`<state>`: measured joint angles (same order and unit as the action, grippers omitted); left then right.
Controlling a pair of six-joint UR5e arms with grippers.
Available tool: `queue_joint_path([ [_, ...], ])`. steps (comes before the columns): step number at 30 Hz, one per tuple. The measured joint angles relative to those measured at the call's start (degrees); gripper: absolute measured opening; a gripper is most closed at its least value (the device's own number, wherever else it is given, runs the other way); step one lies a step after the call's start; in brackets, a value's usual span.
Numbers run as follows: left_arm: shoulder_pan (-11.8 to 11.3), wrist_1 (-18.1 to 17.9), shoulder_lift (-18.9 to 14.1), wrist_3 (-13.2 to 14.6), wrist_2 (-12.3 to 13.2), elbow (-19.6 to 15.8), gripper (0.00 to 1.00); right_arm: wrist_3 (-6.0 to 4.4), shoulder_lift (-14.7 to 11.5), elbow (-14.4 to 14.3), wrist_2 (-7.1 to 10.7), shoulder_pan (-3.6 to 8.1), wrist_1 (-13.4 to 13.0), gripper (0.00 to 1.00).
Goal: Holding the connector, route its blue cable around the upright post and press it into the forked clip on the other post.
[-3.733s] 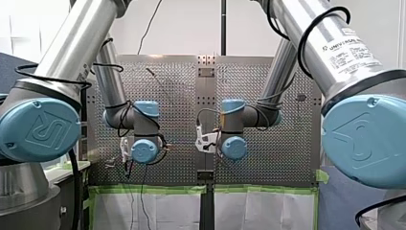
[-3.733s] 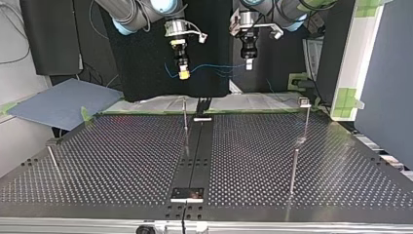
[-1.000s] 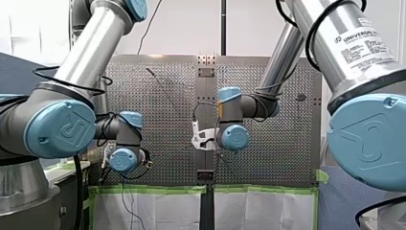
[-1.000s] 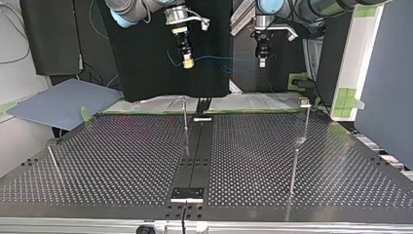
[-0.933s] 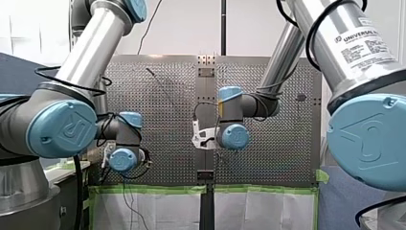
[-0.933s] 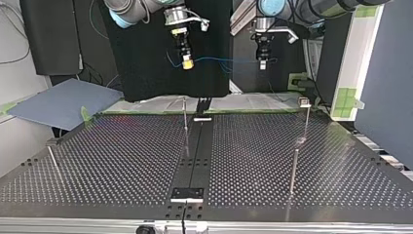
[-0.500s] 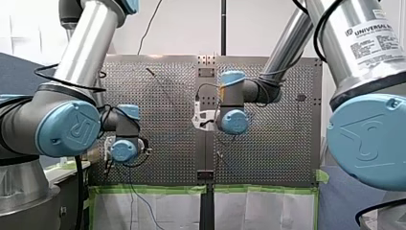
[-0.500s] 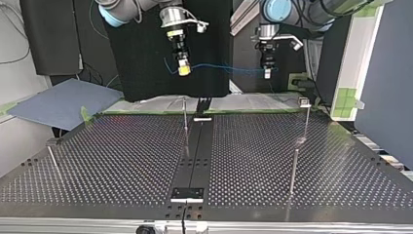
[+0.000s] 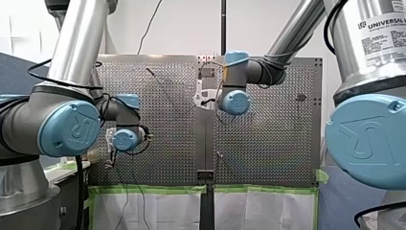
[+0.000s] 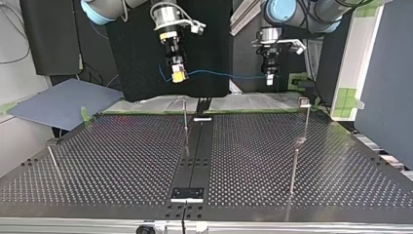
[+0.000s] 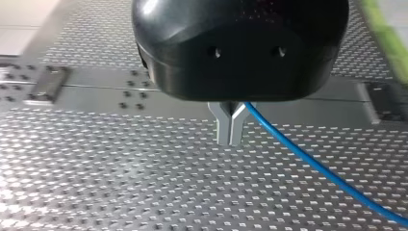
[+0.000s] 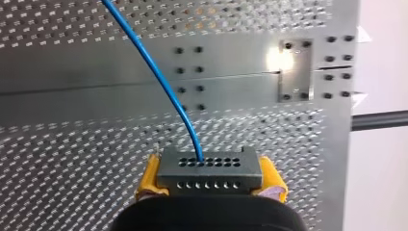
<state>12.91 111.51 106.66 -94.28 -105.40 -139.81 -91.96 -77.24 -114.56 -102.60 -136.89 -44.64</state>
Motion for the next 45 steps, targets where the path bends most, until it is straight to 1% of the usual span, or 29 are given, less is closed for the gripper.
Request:
queue_joint_path([
  [5, -0.16, 1.69, -2.27, -2.27, -0.05, 1.07, 0.00, -0.23, -2.42, 2.13, 2.16, 0.27, 2.34, 0.00],
  [11, -0.35, 4.56, -5.24, -5.24, -0.24, 2.37, 0.00, -0.15, -5.23, 4.85, 4.50, 0.31, 5.14, 0.00],
  [17, -0.45, 7.58, -8.29, -7.43, -1.76, 4.43, 0.00, -0.03, -8.07, 7.01, 7.39, 0.30, 8.17, 0.00],
  [20, -0.49, 9.00, -9.95, -8.81, -2.69, 5.97, 0.00, -0.16, -8.61, 7.55, 8.54, 0.31, 9.70, 0.00],
  [23, -0.60, 10.45, -11.60, -9.98, -3.22, 7.60, 0.00, -0.23, -8.62, 7.96, 9.52, 0.32, 11.27, 0.00],
  [25, -0.68, 11.53, -12.75, -10.82, -3.68, 8.76, 0.00, -0.26, -8.43, 8.20, 10.25, 0.34, 11.84, 0.00],
  [30, -0.91, 13.78, -15.45, -13.03, -4.90, 11.43, 0.00, -0.33, -6.58, 9.66, 12.17, 0.34, 12.83, 0.00],
  [35, -1.30, 16.51, -18.27, -14.70, -5.86, 14.27, 0.00, -0.55, -4.93, 11.66, 12.56, 0.36, 13.82, 0.00],
  [37, -1.46, 17.70, -19.48, -15.02, -6.54, 15.47, 0.00, -0.91, -4.72, 12.57, 12.61, 0.38, 14.04, 0.00],
  [40, -1.74, 19.46, -21.26, -15.11, -7.53, 16.68, 0.00, -1.70, -4.60, 14.34, 12.66, 0.44, 14.44, 0.00],
  [45, -2.18, 22.04, -23.83, -15.03, -8.14, 17.25, 0.00, -2.40, -4.56, 17.32, 12.70, 0.63, 15.24, 0.00],
])
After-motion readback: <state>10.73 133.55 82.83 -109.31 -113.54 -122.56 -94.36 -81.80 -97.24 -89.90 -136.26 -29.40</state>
